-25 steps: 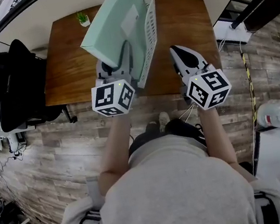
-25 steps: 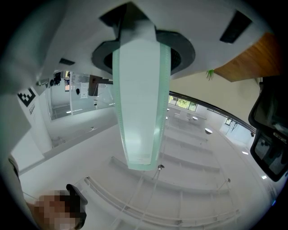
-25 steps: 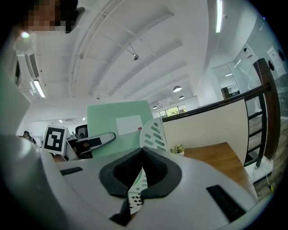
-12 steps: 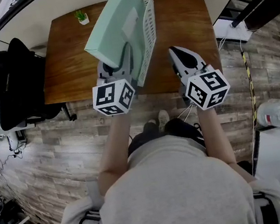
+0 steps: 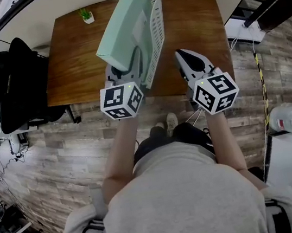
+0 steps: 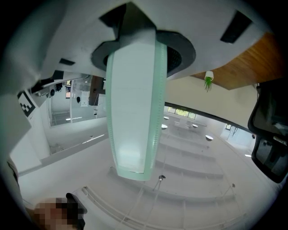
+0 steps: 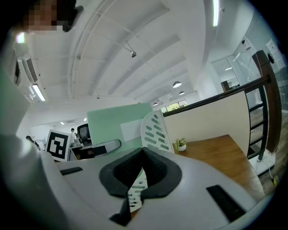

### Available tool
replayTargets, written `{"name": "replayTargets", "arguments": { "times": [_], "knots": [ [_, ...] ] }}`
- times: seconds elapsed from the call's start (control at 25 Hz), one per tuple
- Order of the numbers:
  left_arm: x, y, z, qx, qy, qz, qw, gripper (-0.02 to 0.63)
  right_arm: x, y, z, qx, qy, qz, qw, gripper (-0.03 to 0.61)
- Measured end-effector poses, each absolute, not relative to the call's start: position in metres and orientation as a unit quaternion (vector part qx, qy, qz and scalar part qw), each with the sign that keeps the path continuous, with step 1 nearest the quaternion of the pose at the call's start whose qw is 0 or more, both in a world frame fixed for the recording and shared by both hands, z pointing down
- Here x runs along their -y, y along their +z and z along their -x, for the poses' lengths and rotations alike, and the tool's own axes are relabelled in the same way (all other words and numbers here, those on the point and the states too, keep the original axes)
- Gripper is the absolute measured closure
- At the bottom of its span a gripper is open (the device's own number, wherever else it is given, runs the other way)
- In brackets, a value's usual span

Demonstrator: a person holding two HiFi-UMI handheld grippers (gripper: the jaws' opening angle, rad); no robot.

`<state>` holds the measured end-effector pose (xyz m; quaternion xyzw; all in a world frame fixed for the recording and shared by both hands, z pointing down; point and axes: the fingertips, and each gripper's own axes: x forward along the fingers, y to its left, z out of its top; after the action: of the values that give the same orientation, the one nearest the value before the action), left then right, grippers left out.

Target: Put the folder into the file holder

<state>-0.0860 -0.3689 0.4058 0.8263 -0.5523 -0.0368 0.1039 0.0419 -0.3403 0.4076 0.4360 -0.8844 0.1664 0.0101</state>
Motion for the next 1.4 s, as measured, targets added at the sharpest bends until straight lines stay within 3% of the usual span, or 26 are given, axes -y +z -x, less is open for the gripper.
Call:
{"name": "replayTargets", "arguments": {
  "times": [1.4],
  "knots": [
    [0.361, 0.44, 0.079, 0.52, -0.007, -0.84, 0.157, 0.388, 0.316, 0.425, -0.024, 0.883, 0.176, -0.434, 0.032, 0.569]
  ]
}}
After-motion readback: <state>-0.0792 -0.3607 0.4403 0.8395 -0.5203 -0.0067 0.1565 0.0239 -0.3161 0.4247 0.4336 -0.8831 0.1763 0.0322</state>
